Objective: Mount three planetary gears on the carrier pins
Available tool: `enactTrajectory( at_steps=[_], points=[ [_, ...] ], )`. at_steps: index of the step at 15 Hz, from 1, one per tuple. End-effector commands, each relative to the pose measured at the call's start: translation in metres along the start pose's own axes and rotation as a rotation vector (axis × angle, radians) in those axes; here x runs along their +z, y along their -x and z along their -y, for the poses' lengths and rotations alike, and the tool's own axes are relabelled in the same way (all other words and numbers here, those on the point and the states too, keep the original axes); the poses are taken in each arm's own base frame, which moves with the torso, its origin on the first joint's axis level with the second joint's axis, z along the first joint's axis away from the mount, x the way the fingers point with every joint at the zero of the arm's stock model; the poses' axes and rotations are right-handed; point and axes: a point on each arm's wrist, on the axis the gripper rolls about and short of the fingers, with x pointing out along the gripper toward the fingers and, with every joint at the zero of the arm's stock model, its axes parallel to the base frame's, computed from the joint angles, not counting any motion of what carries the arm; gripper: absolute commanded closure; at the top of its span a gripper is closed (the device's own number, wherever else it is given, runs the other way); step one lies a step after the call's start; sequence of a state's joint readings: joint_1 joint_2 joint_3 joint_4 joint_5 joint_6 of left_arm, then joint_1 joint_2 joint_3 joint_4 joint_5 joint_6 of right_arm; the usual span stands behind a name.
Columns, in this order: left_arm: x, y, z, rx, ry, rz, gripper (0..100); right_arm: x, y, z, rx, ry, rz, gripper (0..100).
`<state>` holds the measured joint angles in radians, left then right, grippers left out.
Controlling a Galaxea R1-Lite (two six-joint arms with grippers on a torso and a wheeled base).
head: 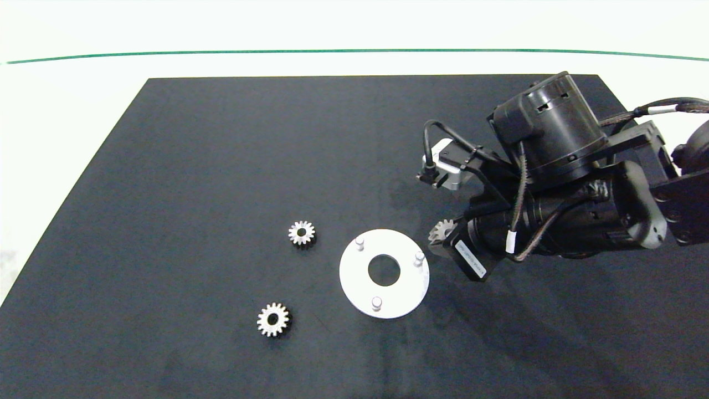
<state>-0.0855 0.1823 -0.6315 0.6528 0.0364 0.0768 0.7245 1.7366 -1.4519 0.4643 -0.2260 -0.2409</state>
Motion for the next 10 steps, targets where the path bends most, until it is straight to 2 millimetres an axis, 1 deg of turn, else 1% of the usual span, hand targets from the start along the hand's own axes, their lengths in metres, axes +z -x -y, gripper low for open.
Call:
enactTrajectory(
  at_steps=[1, 4, 10],
  points=[
    [0.000, 0.000, 0.000, 0.000, 0.000, -0.007, 0, 0.000, -0.016, -0.008, 0.014, 0.019, -0.037, 81],
    [0.000, -0.001, 0.000, -0.002, -0.001, -0.008, 0, -0.001, -0.021, -0.012, 0.023, 0.025, -0.051, 81],
    [0.002, -0.002, 0.000, -0.003, -0.001, -0.017, 0, 0.000, -0.026, -0.012, 0.022, 0.024, -0.056, 81]
  ],
)
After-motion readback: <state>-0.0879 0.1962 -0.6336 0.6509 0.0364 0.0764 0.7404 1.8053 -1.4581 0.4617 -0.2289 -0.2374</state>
